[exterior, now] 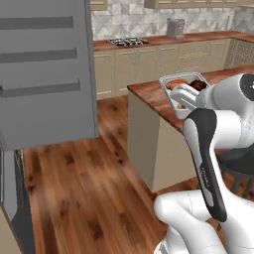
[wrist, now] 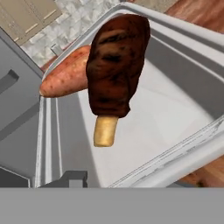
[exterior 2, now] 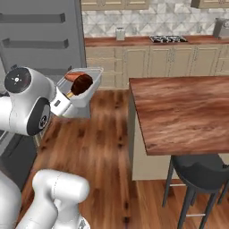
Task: Place the tupperware containing the steak and sweet potato meal in the microwave. Close the microwave door and press the start button to reheat the meal.
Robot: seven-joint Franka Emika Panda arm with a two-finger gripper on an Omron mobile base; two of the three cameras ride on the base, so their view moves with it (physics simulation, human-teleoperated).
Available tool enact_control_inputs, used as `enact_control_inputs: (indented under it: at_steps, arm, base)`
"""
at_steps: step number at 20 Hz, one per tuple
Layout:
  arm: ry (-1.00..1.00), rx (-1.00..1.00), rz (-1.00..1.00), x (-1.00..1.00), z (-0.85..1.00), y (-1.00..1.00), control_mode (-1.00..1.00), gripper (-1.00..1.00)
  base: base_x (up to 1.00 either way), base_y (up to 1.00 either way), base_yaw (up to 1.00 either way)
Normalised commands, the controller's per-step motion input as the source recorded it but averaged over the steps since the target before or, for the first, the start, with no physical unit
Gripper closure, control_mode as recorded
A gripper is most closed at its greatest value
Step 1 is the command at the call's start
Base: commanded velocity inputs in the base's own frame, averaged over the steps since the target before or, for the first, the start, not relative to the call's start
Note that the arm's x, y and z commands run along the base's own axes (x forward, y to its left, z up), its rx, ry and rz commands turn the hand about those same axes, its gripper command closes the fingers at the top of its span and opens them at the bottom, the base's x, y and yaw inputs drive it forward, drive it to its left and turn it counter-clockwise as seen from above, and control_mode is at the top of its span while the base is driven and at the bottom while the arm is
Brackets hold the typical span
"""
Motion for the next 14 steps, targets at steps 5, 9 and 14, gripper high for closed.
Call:
enact_control_inputs:
  at_steps: [5,9,14]
  arm:
    - [0.0,0.0,0.0,0.0,0.0,0.0,1.0,1.0]
    - [0.0,0.0,0.0,0.0,0.0,0.0,1.0,1.0]
    - [0.0,0.0,0.0,0.0,0.0,0.0,1.0,1.0]
  base:
    - [-0.93,0.33,-0.57]
    - [-0.18,0.02,-0.67]
    - [0.2,-0.32,-0.62]
